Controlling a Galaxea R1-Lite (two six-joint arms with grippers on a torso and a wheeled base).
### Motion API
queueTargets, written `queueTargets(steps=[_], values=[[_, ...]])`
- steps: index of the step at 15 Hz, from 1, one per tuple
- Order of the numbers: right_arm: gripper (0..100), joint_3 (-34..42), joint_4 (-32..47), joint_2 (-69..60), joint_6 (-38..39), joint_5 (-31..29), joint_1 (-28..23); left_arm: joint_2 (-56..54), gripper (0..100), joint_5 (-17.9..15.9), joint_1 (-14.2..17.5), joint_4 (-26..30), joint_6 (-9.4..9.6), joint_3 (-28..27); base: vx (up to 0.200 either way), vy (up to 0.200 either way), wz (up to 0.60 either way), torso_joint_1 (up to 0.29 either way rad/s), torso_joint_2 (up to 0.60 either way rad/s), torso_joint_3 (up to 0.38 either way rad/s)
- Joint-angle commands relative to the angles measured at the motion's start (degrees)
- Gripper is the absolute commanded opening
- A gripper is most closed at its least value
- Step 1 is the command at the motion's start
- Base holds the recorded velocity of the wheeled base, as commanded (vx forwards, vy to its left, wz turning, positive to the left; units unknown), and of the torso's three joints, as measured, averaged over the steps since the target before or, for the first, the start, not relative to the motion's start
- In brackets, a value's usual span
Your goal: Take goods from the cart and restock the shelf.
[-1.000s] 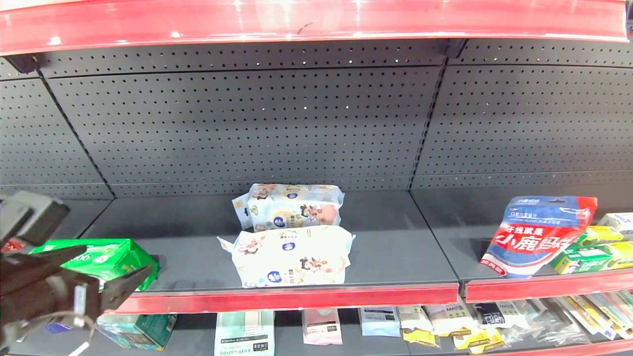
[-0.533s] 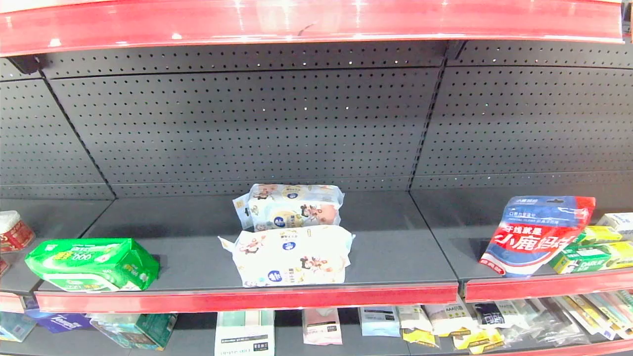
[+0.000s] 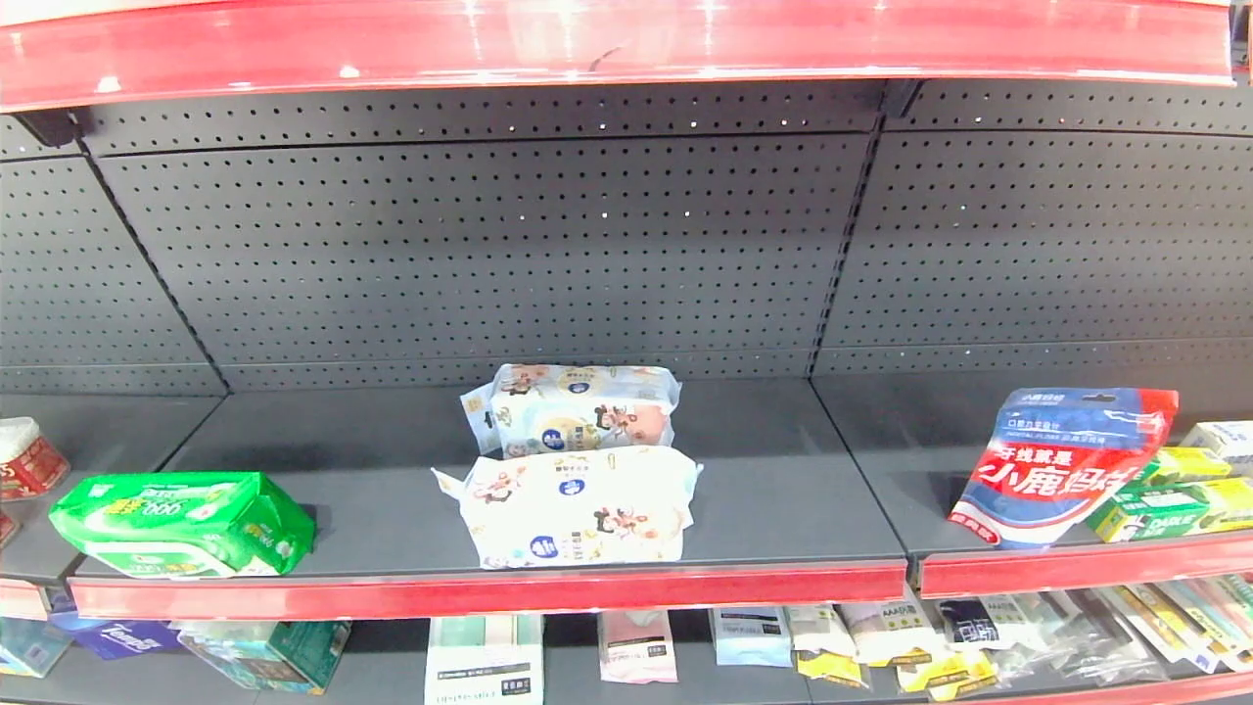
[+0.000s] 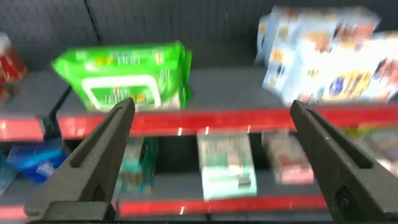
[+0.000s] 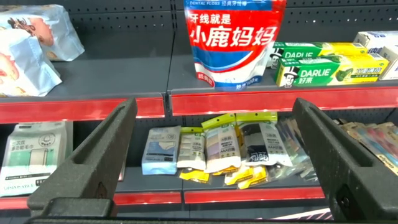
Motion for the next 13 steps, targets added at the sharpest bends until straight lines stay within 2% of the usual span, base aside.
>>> queueTargets(steps=[1,5,9,13], values=[[100,0.0,0.0,0.1,-0.1,0.0,0.0,-0.1,100,0.0,0.0,0.2,0.11,0.8,0.0,0.0,0.0,0.0,0.0,0.0],[100,0.0,0.0,0.1,-0.1,0.0,0.1,-0.1,100,0.5,0.0,0.2,0.99,0.8,0.0,0.0,0.6,0.002,0.0,0.002],[100,0.0,0.0,0.1,-0.1,0.0,0.1,-0.1,100,0.2,0.0,0.2,1.61,0.8,0.0,0.0,0.0,0.0,0.0,0.0],[100,0.0,0.0,0.1,-0.1,0.0,0.1,-0.1,100,0.0,0.0,0.1,4.15,0.8,0.0,0.0,0.0,0.0,0.0,0.0]])
